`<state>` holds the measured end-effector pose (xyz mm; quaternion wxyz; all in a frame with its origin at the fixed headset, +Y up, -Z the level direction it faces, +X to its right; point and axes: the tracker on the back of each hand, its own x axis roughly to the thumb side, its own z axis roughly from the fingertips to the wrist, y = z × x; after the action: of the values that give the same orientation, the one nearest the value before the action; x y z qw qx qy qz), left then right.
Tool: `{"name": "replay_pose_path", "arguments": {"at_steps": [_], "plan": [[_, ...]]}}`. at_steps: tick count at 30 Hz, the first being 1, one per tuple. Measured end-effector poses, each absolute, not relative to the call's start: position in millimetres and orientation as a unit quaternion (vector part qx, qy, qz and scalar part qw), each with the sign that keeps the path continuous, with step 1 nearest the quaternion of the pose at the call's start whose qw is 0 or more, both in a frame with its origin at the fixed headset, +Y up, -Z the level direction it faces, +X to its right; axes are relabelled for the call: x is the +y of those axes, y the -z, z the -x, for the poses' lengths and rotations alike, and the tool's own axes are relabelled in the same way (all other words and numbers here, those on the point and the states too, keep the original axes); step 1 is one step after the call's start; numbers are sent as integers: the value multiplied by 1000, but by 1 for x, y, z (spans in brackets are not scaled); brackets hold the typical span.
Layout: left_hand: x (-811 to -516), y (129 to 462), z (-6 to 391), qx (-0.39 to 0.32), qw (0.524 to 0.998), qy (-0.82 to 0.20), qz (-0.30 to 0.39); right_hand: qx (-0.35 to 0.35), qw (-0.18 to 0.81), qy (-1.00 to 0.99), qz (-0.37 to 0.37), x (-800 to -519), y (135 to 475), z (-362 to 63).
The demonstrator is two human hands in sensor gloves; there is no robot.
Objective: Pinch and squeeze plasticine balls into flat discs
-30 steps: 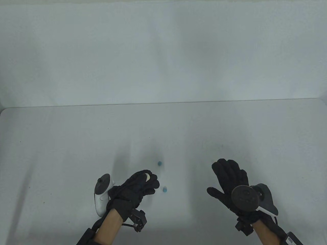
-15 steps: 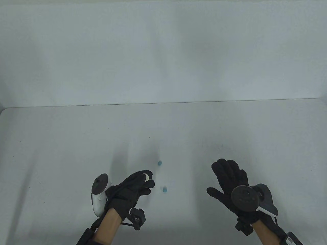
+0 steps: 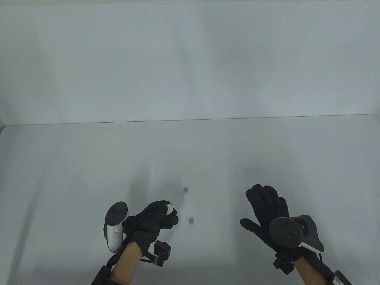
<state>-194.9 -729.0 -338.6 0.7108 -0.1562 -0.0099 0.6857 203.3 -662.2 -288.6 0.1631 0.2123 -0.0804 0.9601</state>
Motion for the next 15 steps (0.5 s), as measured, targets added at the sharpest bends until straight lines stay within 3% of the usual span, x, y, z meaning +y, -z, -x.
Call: {"name": "replay_pose_path", "arguments": {"at_steps": [3, 8, 12, 15], "plan": [[-725, 338, 192, -27, 714, -682, 153, -81, 162, -960, -211, -662, 288, -204], [-717, 341, 196, -22, 761, -628, 161, -81, 169, -960, -209, -661, 289, -206], [-710, 350, 200, -8, 860, -484, 160, -79, 174, -958, -212, -661, 289, -206], [-713, 352, 199, -19, 889, -427, 167, -76, 173, -958, -214, -661, 289, -205]]}}
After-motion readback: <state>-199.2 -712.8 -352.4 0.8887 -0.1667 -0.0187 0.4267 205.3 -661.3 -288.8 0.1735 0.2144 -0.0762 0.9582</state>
